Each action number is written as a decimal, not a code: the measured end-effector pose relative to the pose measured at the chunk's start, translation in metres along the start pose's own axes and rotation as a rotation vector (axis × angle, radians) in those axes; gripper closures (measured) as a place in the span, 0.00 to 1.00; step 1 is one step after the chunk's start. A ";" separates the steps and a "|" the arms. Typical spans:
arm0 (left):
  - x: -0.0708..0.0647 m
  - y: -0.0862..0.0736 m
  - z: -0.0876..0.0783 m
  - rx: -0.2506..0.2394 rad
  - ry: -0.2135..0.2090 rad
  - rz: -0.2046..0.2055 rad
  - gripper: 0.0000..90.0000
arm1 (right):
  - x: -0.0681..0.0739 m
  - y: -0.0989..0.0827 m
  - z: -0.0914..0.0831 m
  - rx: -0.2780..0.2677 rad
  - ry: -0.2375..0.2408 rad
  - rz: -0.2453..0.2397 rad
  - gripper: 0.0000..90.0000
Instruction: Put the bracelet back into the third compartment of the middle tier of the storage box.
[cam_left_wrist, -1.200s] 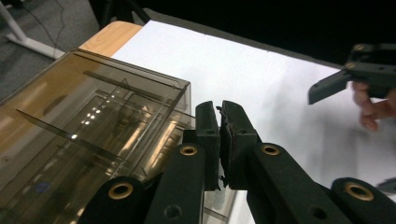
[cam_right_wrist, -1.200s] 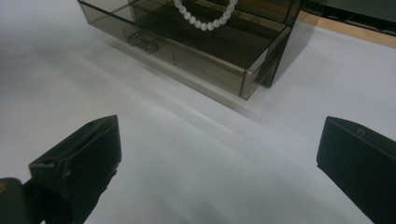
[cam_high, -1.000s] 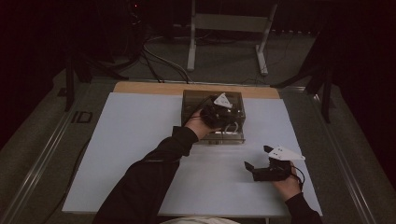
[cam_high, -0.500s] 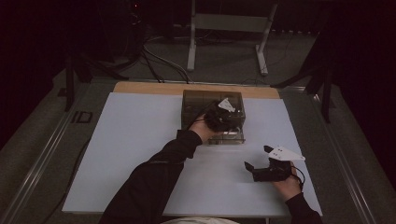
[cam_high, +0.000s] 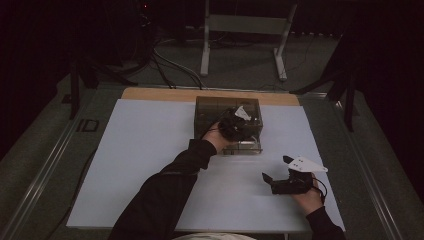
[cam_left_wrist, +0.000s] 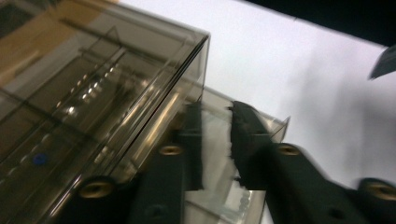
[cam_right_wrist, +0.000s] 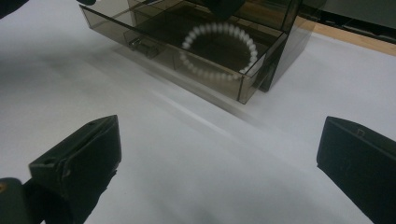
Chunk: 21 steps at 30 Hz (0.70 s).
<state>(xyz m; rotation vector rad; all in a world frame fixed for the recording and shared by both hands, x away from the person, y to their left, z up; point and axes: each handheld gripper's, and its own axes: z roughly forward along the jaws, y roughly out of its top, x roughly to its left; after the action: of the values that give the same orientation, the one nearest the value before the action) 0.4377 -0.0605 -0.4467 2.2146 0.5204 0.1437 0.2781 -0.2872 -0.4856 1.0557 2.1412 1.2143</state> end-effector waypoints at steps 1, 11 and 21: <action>0.000 0.000 0.000 0.000 0.000 0.000 0.79 | 0.000 0.000 0.000 0.000 0.000 0.000 0.00; -0.008 0.001 -0.019 -0.066 -0.024 -0.020 0.42 | 0.000 0.000 0.000 0.000 0.000 -0.003 0.00; -0.014 -0.004 -0.047 -0.096 -0.069 0.013 0.13 | 0.001 0.001 0.000 -0.001 -0.001 -0.007 0.00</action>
<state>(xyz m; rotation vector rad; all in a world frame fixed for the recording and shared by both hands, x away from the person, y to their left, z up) 0.4107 -0.0307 -0.4184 2.1214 0.4518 0.0964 0.2776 -0.2860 -0.4849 1.0477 2.1410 1.2119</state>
